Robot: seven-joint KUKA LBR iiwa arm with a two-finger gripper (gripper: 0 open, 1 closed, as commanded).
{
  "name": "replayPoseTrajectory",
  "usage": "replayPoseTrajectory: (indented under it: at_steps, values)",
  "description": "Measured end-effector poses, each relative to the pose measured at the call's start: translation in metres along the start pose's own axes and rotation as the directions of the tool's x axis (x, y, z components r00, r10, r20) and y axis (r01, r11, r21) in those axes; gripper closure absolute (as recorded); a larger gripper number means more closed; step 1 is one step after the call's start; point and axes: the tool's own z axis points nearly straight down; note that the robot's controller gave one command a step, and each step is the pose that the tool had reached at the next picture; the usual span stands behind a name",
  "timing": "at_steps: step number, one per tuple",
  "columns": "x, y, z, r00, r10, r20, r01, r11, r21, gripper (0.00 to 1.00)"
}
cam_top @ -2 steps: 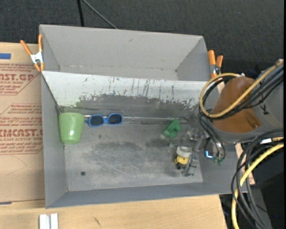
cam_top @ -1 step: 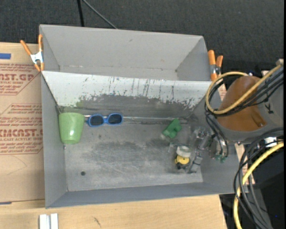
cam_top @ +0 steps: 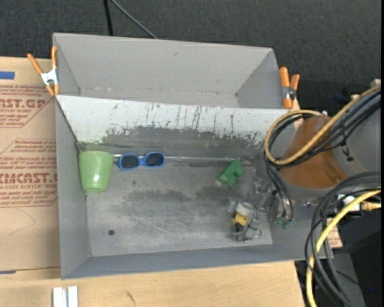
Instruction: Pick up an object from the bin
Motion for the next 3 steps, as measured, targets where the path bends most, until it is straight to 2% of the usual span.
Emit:
replayPoseTrajectory:
  at_steps: [1,2,3]
  values:
    - [0.031,0.039,0.000,0.996,-0.090,-0.002,0.090,0.996,0.000,0.00]
    - [0.031,0.038,0.000,0.996,-0.088,-0.002,0.088,0.996,0.001,1.00]
    - [0.029,0.039,-0.084,0.996,-0.089,0.005,0.089,0.996,-0.002,1.00]
